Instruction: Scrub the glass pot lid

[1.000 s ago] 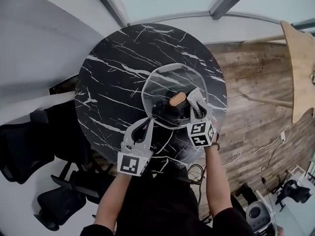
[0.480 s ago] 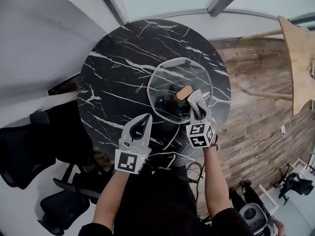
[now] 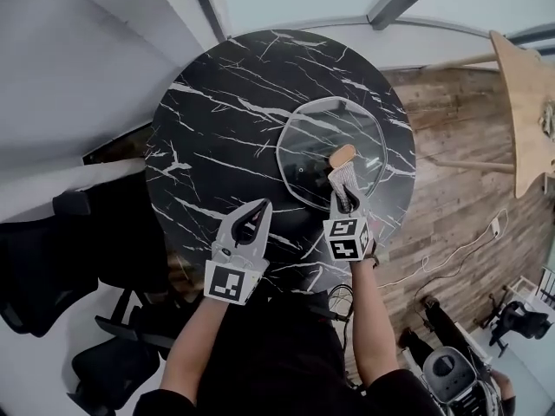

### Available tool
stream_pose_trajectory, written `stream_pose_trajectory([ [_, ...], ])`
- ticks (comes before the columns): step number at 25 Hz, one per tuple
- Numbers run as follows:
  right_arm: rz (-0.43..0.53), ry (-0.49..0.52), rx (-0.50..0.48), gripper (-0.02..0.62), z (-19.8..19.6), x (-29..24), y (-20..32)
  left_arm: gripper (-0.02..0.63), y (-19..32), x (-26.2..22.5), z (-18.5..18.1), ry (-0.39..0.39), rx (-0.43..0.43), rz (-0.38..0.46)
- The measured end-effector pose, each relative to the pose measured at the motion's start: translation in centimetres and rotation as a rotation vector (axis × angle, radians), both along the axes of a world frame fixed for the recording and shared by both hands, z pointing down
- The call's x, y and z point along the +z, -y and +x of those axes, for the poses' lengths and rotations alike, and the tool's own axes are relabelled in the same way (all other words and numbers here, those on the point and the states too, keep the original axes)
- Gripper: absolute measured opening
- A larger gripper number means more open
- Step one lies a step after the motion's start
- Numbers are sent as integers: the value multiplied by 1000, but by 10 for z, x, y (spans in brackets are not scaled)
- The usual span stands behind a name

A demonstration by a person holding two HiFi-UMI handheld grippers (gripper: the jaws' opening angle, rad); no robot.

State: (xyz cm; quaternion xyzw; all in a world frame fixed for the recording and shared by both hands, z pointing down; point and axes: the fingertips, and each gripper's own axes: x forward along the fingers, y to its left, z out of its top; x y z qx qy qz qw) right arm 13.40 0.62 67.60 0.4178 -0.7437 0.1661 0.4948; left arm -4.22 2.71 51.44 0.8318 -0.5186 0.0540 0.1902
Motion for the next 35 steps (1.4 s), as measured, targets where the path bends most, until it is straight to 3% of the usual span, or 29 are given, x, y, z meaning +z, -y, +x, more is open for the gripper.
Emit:
stream_pose_trajectory([
  [5,-17,28,102,80,-13,-1,3,3,-11,2,-17,-27,5,-1],
  [16,-54,50,191,79,-45,3,2,3,-26,-1,-51,-46,-1,8],
  [24,-62,79,202,78,-79,2,13,2,-34,-3,-64,-52,-11,20],
  [35,-69,94,84,78,-132,10,28,3,-41,2,-87,-53,-62,0],
])
